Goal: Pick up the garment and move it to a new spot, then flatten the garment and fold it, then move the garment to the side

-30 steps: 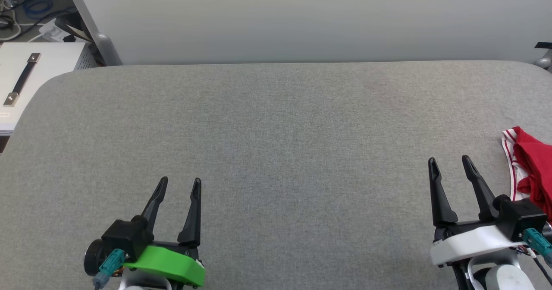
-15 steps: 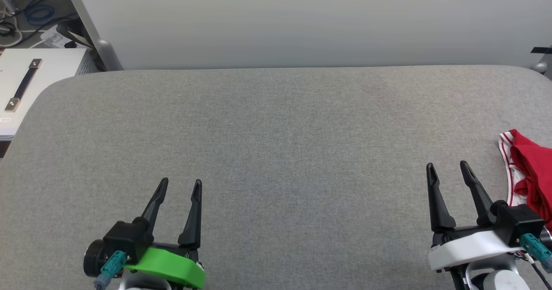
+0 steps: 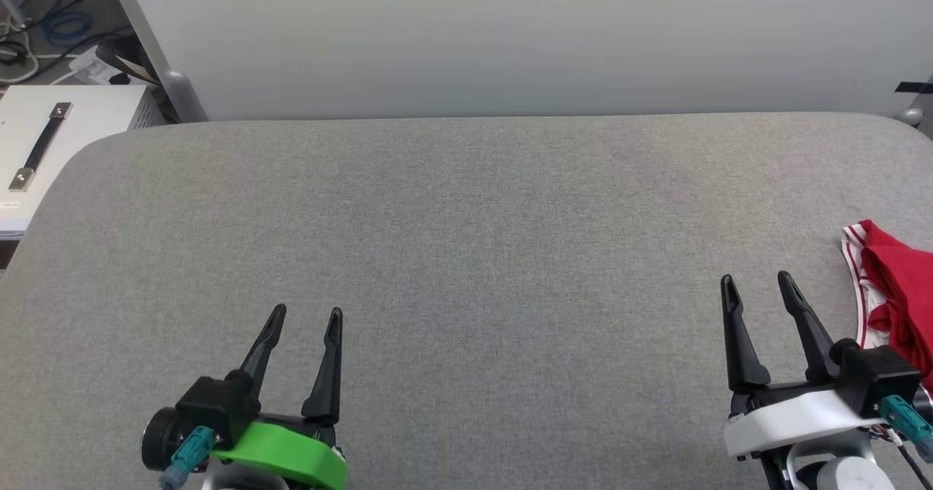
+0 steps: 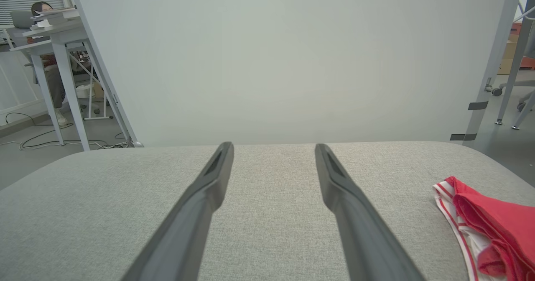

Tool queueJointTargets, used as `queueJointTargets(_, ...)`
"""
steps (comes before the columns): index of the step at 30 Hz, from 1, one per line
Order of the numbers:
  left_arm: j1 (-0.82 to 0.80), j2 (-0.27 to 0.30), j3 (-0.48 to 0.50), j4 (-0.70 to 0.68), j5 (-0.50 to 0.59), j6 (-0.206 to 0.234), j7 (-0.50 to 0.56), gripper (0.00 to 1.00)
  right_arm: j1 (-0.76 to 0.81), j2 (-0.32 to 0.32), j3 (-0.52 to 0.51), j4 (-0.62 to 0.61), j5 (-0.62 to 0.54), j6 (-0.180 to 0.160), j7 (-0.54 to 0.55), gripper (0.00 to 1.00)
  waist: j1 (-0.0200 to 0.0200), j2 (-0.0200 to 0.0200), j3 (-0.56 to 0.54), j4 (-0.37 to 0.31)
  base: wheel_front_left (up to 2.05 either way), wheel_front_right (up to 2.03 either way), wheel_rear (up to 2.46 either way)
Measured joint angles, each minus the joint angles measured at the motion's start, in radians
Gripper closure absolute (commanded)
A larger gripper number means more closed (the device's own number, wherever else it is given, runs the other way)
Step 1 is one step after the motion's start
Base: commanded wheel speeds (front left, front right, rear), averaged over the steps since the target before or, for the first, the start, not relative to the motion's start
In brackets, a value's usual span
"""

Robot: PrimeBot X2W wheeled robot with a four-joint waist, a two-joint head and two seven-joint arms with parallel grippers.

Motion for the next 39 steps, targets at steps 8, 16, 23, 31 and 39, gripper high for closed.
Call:
queueJointTargets(8, 0.0, 0.002, -0.006, 0.001, -0.001, 0.0, 0.002, 1.0, 0.002, 0.0, -0.001, 0.0, -0.001, 0.0, 0.003, 1.0, 0.0, 0.0, 0.0, 0.001, 0.0, 0.0, 0.0)
queueJointTargets(16, 0.0, -0.001, 0.0, -0.001, 0.008, 0.006, 0.019, 1.0, 0.002, 0.0, -0.002, 0.0, -0.01, 0.0, 0.016, 1.0, 0.0, 0.0, -0.001, 0.0, 0.0, 0.0, 0.0)
queueJointTargets(23, 0.0, -0.003, 0.005, -0.005, 0.02, 0.011, 0.031, 1.0, 0.002, 0.001, -0.003, 0.0, -0.019, 0.0, 0.033, 1.0, 0.0001, 0.0, -0.002, 0.0, 0.0, 0.0, 0.0)
queueJointTargets(31, -0.001, -0.007, 0.01, -0.01, 0.036, 0.018, 0.05, 1.0, 0.002, 0.004, -0.003, -0.001, -0.028, 0.0, 0.046, 1.0, 0.0001, 0.0, -0.004, -0.001, 0.0, 0.0, 0.0)
queueJointTargets(39, -0.001, -0.015, 0.02, -0.017, 0.061, 0.029, 0.072, 1.0, 0.002, 0.006, -0.004, -0.004, -0.042, 0.0, 0.073, 1.0, 0.0, 0.0, -0.005, -0.003, 0.0, 0.0, 0.0)
